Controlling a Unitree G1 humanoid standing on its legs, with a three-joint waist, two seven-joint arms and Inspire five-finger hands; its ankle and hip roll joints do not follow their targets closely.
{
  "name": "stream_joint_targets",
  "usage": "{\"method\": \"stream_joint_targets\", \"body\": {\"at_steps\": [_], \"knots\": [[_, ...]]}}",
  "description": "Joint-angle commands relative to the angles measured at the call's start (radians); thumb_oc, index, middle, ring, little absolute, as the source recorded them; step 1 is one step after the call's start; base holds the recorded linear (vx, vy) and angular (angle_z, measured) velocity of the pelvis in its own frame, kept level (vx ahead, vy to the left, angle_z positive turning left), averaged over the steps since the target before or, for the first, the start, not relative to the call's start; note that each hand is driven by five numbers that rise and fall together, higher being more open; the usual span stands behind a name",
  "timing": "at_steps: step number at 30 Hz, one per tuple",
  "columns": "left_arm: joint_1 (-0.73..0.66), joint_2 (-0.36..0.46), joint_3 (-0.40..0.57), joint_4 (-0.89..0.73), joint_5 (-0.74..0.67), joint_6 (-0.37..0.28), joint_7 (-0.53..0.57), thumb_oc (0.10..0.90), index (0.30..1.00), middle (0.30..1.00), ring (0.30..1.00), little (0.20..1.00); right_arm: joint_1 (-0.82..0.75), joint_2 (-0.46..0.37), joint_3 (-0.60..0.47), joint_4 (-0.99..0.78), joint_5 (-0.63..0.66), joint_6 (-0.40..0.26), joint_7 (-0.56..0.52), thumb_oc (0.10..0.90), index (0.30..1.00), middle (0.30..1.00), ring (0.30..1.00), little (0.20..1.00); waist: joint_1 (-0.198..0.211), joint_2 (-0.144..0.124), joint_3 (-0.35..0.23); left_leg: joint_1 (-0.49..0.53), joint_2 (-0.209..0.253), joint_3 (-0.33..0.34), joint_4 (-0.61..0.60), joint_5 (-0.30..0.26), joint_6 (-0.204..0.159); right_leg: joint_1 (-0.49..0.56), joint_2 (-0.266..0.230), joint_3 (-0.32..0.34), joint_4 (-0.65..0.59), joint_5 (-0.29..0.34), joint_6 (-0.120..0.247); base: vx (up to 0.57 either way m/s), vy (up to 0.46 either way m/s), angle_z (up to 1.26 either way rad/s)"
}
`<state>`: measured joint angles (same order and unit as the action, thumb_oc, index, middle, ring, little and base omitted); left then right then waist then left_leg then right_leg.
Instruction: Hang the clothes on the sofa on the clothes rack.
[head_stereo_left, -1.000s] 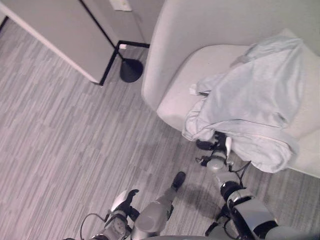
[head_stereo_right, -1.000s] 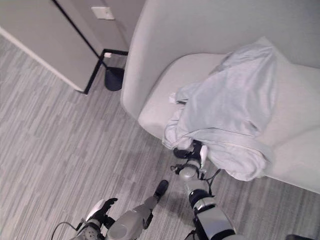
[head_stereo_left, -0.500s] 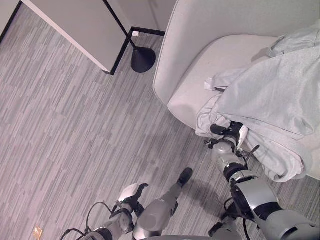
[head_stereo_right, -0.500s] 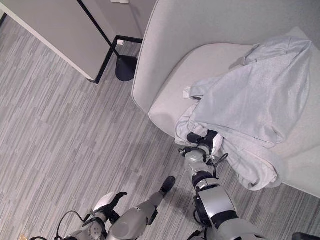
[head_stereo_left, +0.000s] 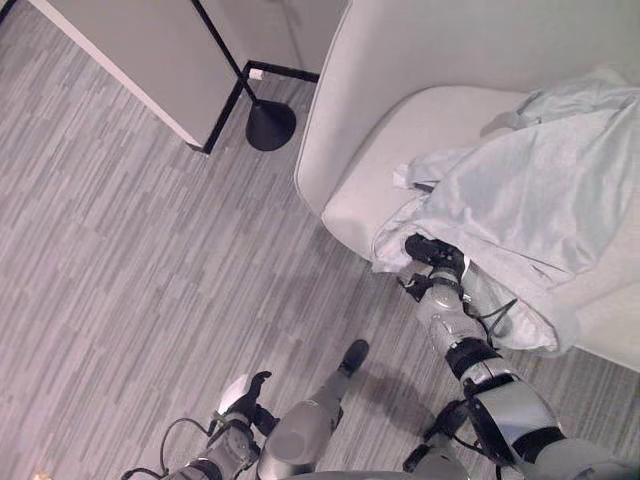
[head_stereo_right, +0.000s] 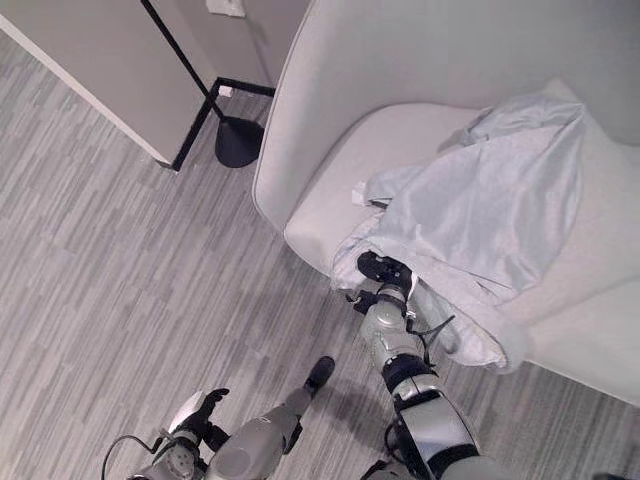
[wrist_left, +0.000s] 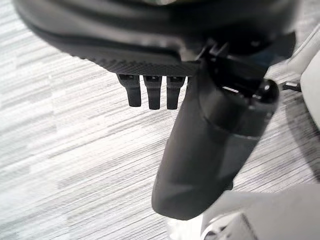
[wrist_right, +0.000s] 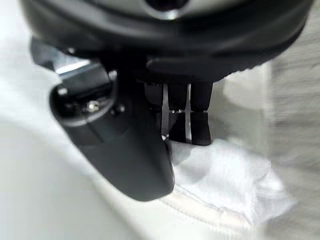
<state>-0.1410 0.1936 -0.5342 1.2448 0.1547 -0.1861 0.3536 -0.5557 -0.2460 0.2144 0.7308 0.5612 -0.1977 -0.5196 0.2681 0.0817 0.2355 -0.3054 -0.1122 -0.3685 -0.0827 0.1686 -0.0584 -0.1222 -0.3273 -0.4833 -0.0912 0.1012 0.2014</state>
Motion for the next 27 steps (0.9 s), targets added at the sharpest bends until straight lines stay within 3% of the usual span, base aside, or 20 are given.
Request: {"method": "stream_joint_targets", "body": {"at_steps": [1, 6, 10, 13, 20, 27], "knots": [[0.058, -0.007, -0.032, 0.006, -0.009, -0.003, -0.01, 0.8, 0.9, 0.9, 0.9, 0.9, 0.012, -0.059, -0.013, -0.248, -0.083, -0.13, 0.04, 0.4, 0.3, 0.3, 0.3, 0.3, 0.042, -0.059, -0.097, 0.007, 0.027, -0.026, -0.005, -0.118, -0.01, 0.114, -0.137, -0.041, 0.01, 0.098, 0.06, 0.0, 0.0, 0.0], [0.115, 0.057, 0.02, -0.125, -0.028, 0.003, -0.071, 0.8, 0.9, 0.9, 0.9, 0.9, 0.031, -0.157, -0.052, -0.514, -0.124, -0.124, 0.084, 0.4, 0.3, 0.3, 0.3, 0.3, 0.044, -0.103, -0.171, 0.064, 0.05, -0.019, -0.005, -0.13, -0.008, 0.17, -0.123, -0.043, 0.004, 0.067, 0.06, 0.06, -0.024, -0.05], [0.149, 0.092, 0.046, -0.22, -0.086, 0.013, -0.121, 0.8, 0.9, 0.9, 0.9, 0.9, -0.02, -0.208, -0.056, -0.579, -0.109, -0.117, 0.107, 0.4, 0.3, 0.3, 0.3, 0.3, 0.04, -0.124, -0.207, 0.105, 0.065, -0.007, -0.005, -0.14, -0.009, 0.201, -0.113, -0.035, 0.004, 0.053, 0.06, 0.05, -0.003, -0.07], [0.178, 0.171, 0.074, -0.435, -0.215, 0.018, -0.196, 0.8, 0.9, 0.9, 0.9, 0.9, -0.181, -0.273, -0.012, -0.631, -0.065, -0.089, 0.144, 0.4, 0.3, 0.3, 0.3, 0.3, 0.02, -0.143, -0.243, 0.163, 0.085, 0.023, -0.005, -0.154, -0.01, 0.231, -0.104, -0.011, 0.004, 0.047, 0.06, 0.03, 0.008, -0.27], [0.199, 0.345, 0.199, -0.862, -0.401, 0.005, -0.222, 0.8, 0.9, 0.9, 0.9, 0.9, -0.521, -0.297, 0.062, -0.498, -0.021, -0.057, 0.116, 0.4, 0.3, 0.3, 0.3, 0.3, -0.02, -0.165, -0.279, 0.259, 0.107, 0.074, -0.005, -0.179, -0.015, 0.28, -0.094, 0.04, 0.007, 0.051, 0.06, 0.01, 0.006, -0.22], [0.153, 0.366, 0.344, -1.027, -0.344, -0.05, -0.106, 0.8, 0.9, 0.9, 0.9, 0.9, -0.766, -0.322, 0.095, -0.353, -0.019, -0.065, 0.077, 0.4, 0.3, 0.3, 0.3, 0.3, -0.042, -0.19, -0.306, 0.313, 0.111, 0.092, -0.005, -0.196, -0.018, 0.301, -0.089, 0.071, 0.01, 0.051, 0.057, 0.02, -0.012, -0.13]]}}
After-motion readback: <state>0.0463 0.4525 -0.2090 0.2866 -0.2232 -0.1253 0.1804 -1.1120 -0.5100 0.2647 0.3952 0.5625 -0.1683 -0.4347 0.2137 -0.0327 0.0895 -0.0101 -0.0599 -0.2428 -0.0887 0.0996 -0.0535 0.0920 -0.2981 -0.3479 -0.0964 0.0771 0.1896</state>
